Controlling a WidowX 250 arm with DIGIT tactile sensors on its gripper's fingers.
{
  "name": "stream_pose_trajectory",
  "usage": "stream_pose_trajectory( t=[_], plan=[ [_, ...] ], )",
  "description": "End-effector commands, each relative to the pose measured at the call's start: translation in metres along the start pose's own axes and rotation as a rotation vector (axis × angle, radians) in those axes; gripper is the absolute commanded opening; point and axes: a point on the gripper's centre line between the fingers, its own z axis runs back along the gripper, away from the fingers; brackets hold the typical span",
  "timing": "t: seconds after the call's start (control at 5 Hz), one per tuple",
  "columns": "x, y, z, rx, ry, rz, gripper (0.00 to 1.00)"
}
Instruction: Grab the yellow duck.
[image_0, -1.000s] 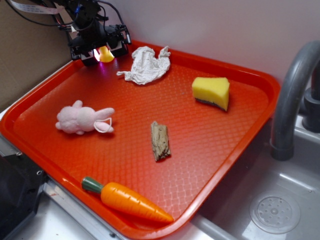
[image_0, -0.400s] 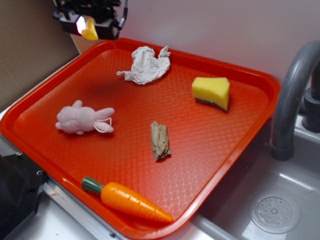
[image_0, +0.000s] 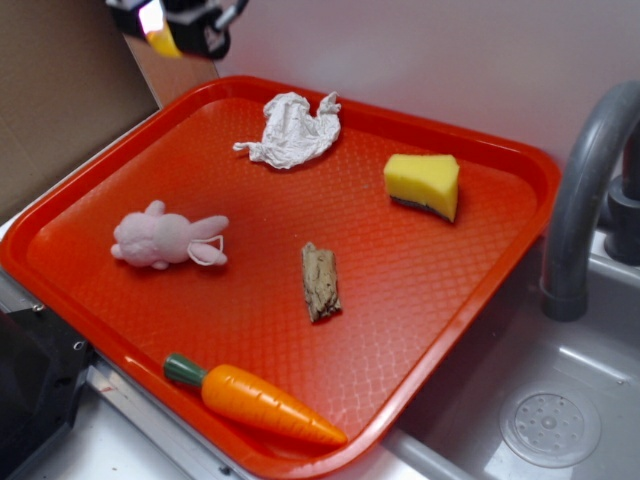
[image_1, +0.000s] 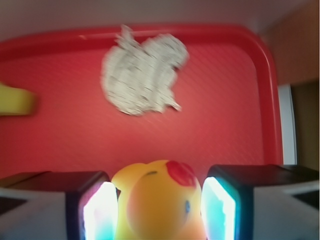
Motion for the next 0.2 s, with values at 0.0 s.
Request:
stream_pose_trajectory(
  t=[0.0],
  plan=[
    [0.0287,-0.0090,0.0521,-0.104,-0.142,-0.019,0.00]
  ],
)
